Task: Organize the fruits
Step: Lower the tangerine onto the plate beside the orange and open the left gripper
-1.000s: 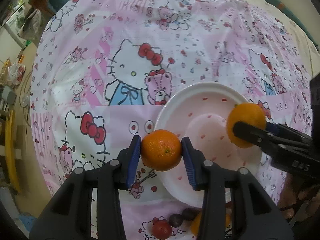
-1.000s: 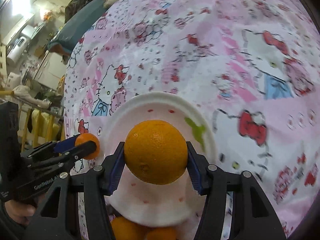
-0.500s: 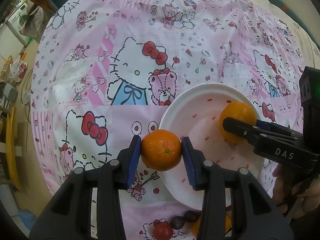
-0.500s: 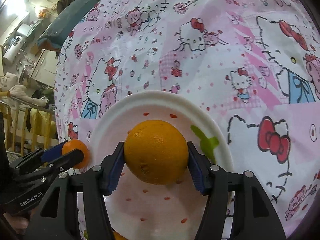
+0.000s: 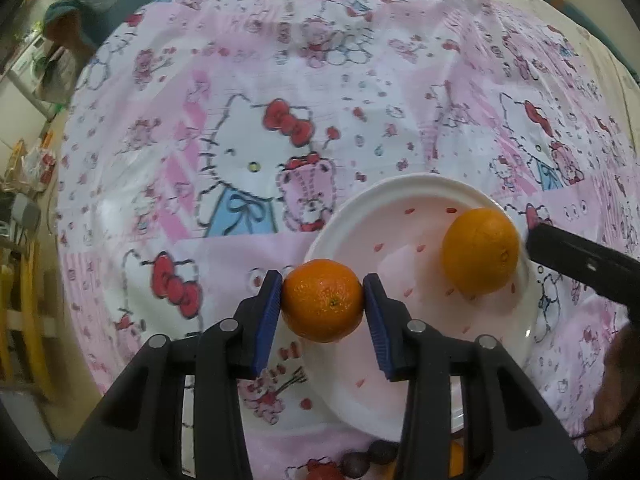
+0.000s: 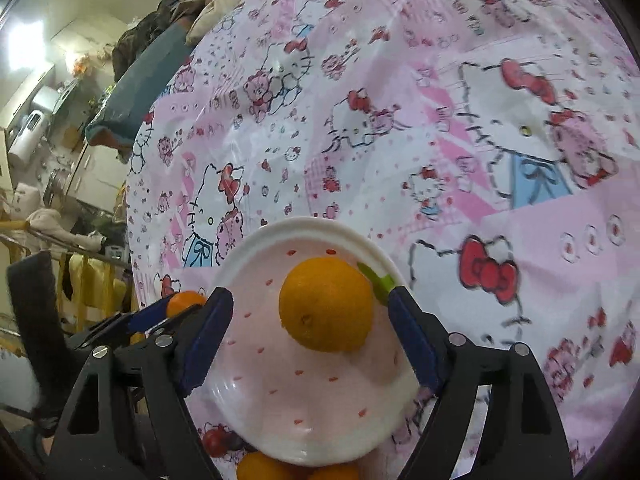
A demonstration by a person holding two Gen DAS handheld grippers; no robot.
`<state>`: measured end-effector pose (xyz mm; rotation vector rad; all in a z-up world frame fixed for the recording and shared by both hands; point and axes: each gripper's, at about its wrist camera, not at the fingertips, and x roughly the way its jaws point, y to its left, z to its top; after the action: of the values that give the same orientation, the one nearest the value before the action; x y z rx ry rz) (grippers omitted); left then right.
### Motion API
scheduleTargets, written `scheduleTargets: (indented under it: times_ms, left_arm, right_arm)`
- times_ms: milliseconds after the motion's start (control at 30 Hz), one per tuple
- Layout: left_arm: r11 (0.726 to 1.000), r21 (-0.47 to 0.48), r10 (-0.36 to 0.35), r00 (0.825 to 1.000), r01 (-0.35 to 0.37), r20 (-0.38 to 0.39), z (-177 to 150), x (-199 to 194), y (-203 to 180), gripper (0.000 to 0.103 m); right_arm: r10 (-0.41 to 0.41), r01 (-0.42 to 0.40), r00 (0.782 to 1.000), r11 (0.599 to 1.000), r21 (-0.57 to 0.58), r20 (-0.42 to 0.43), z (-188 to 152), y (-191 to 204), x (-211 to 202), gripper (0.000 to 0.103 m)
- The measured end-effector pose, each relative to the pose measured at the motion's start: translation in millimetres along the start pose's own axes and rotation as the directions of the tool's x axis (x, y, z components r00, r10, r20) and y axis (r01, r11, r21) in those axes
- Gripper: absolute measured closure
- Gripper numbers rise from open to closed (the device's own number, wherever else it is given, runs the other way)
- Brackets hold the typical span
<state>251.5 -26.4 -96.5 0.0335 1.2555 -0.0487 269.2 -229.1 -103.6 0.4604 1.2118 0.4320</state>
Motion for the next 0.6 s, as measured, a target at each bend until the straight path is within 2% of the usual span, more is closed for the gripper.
scheduleTargets:
  times_ms: [100,267,400,600]
  left_arm:
    - [0.999,-0.009,-0.044,0.999,0.044,-0.008,4.1,2.2,-4.4,0.066]
    - [0.998,0.017,-0.065,0.998,0.065,-0.006,10.0,11.6,-16.9,0.066]
    - [0.997,0.044,-0.057,0.998,0.057,-0.008,13.2,21.2,-24.5,0.066]
    - [0.997,0.046,-0.062,0.998,0.063,-0.012,15.3,28.3,-31.6,0.065]
  right_arm:
    - [-0.025,0.024,0.999,0.999,0.029,0.023,-4.7,-2.3,-18.6,0.021]
    - [-0.054,0.049,0.997,0.993,0.104,0.046,-14.2,-18.9,-54.3,0.021]
    - [-0.114,0.101,0.991,0.982,0.161,0.071,-28.3,-38.2,-75.0,0.021]
    - [-0.172,0.153,0.981,0.971,0.181,0.091,-45.5,-50.7,-79.4,0.021]
